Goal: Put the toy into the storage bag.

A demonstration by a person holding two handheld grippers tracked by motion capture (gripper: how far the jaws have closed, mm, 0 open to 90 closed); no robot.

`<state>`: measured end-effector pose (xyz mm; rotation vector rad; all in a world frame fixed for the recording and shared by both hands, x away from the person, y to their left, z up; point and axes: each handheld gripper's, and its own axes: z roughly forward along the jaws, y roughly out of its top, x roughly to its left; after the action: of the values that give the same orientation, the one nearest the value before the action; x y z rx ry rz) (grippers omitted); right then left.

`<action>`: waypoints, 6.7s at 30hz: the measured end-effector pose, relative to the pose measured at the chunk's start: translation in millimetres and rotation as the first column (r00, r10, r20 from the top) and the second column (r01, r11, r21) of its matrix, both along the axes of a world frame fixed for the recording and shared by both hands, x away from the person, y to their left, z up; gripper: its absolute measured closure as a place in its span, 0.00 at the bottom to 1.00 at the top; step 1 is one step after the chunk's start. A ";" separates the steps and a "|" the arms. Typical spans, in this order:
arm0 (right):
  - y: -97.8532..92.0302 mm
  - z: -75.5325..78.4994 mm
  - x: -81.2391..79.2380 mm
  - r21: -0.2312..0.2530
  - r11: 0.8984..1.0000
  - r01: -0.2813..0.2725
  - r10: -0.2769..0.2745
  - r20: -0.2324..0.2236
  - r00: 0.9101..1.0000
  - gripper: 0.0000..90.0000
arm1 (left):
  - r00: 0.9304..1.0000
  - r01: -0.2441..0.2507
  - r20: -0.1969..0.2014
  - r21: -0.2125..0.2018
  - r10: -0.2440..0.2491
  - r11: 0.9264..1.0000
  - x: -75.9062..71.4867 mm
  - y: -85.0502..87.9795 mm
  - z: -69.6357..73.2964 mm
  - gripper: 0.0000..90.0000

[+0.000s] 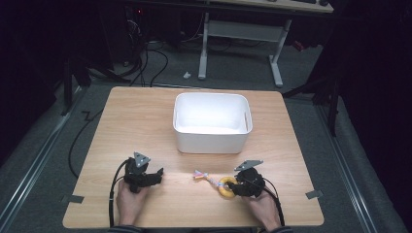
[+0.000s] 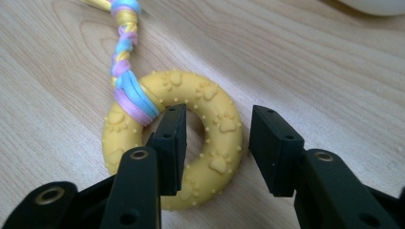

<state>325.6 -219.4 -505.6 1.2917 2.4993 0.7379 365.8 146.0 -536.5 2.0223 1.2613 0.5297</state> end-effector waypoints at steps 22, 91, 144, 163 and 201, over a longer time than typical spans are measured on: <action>5.2 1.5 2.7 -0.051 0.998 -0.032 0.031 -0.019 0.999 0.73 | 1.000 0.005 0.002 0.002 -0.005 1.000 -0.8 0.2 -0.1 0.20; -15.5 111.2 -13.5 0.021 0.988 -0.155 0.145 0.243 0.959 0.76 | 1.000 0.009 0.001 0.005 -0.009 1.000 -1.1 0.3 0.0 0.19; -15.6 176.1 69.9 0.063 0.995 -0.079 0.057 0.299 0.953 0.75 | 1.000 0.011 -0.001 0.003 -0.011 1.000 -0.8 0.5 0.0 0.20; -0.4 162.1 100.9 0.038 0.998 -0.057 0.045 0.263 0.964 0.75 | 1.000 0.012 -0.001 0.003 -0.012 1.000 -0.8 0.6 0.1 0.20; 26.7 127.2 138.7 0.014 1.000 -0.017 0.015 0.168 0.986 0.75 | 1.000 0.009 0.001 0.000 -0.009 1.000 -0.8 0.6 -0.1 0.20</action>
<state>464.3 -192.7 -378.3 1.1638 2.3766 0.8347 365.1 146.5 -536.5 2.0262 1.2515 0.5262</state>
